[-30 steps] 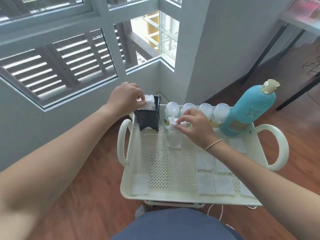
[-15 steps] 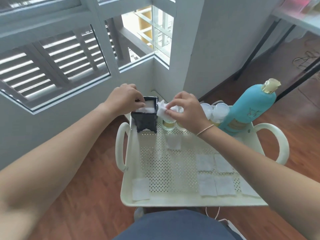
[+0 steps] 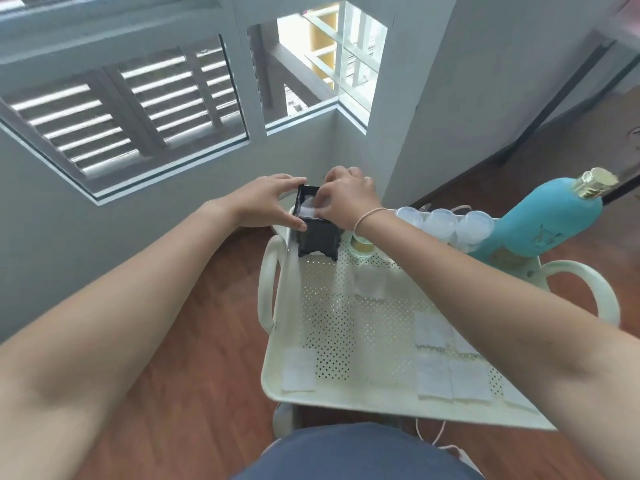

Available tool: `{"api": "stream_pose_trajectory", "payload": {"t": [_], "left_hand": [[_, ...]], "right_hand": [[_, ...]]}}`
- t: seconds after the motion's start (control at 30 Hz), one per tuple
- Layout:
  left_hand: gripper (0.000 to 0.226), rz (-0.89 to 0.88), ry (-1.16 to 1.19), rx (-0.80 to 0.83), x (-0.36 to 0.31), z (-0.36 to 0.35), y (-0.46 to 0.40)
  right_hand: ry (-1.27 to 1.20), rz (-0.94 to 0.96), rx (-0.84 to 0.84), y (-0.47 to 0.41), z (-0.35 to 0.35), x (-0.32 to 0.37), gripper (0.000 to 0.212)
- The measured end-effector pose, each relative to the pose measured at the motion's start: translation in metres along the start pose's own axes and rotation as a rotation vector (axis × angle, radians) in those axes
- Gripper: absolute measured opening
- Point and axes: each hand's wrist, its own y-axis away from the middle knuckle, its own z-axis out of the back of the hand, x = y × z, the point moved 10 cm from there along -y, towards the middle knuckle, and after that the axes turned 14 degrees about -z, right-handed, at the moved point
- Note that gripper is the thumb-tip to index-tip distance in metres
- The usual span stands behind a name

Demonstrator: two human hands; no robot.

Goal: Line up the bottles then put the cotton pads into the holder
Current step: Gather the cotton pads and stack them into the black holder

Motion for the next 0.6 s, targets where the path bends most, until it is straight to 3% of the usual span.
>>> {"api": "stream_pose_trajectory", "payload": {"t": [0.17, 0.3, 0.37, 0.53, 0.6], "left_hand": [[0.086, -0.007, 0.041, -0.014, 0.003, -0.001, 0.004], [0.087, -0.017, 0.039, -0.032, 0.003, -0.001, 0.002], [0.087, -0.017, 0.053, -0.046, 0.004, -0.001, 0.003], [0.086, -0.014, 0.073, -0.044, 0.007, -0.003, 0.004], [0.087, -0.011, 0.079, -0.039, 0.008, -0.004, 0.004]], "right_hand": [[-0.001, 0.007, 0.079, 0.001, -0.006, 0.000, 0.020], [-0.306, 0.120, -0.204, 0.045, 0.033, -0.003, 0.013], [-0.418, 0.206, -0.236, 0.084, 0.030, -0.005, 0.009], [-0.255, 0.195, 0.179, 0.155, -0.080, -0.012, 0.015], [-0.205, 0.217, 0.259, 0.168, -0.109, -0.008, 0.016]]}}
